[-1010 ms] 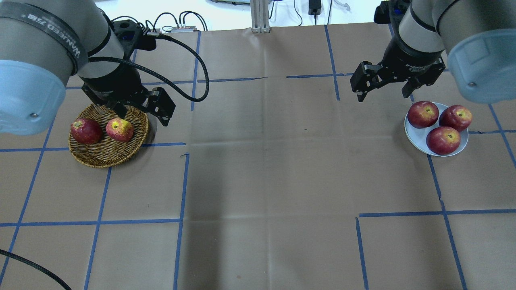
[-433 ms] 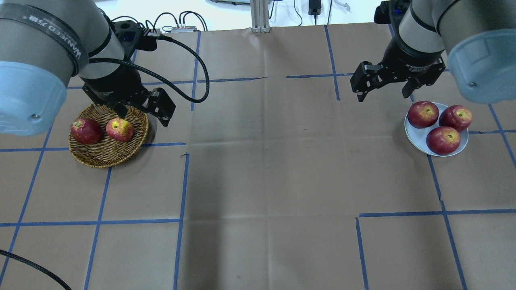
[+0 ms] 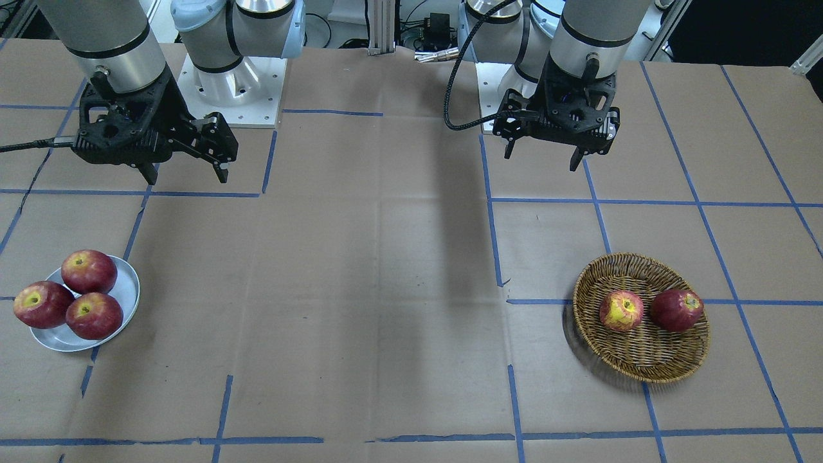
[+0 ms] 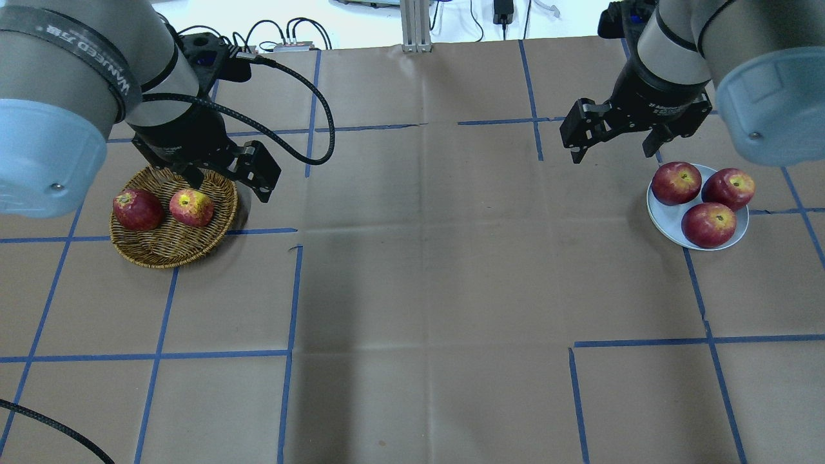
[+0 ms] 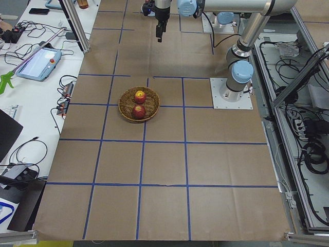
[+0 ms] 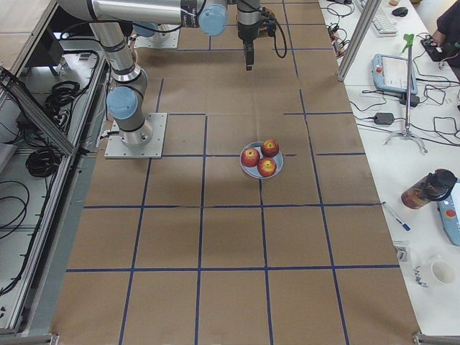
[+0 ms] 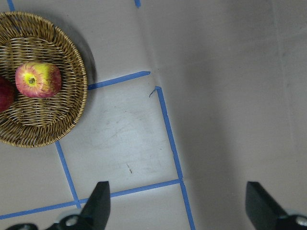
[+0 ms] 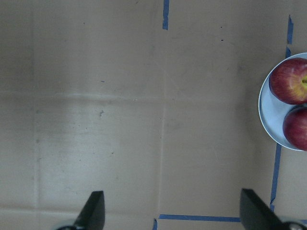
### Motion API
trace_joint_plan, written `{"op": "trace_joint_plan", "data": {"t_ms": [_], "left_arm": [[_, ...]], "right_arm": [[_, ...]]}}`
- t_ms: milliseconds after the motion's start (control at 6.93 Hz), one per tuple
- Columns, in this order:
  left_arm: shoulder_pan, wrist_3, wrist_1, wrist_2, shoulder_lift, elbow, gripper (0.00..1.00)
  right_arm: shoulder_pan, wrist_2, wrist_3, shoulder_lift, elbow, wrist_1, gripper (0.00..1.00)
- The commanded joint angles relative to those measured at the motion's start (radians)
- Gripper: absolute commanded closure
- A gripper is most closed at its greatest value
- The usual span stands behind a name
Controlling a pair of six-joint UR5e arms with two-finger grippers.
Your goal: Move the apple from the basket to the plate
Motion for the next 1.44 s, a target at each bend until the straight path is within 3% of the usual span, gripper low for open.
{"op": "trace_joint_plan", "data": {"t_ms": [0,288,577,721,1298], "left_arm": [[0.014,0.019,0.018,0.002,-0.012,0.000,0.02],[0.067,0.152,0.058,0.020,-0.020,-0.035,0.02],[0.222,0.346,0.264,0.017,-0.078,-0.156,0.02],[0.271,0.385,0.388,0.018,-0.142,-0.193,0.02],[0.381,0.501,0.610,0.008,-0.391,-0.169,0.02]], "right_arm": [[0.000,-0.002,0.000,0.000,0.000,0.000,0.00],[0.000,0.000,0.000,0.000,0.000,0.000,0.00],[0.000,0.000,0.000,0.000,0.000,0.000,0.00],[0.000,0.000,0.000,0.000,0.000,0.000,0.00],[0.000,-0.002,0.000,0.000,0.000,0.000,0.00]]}}
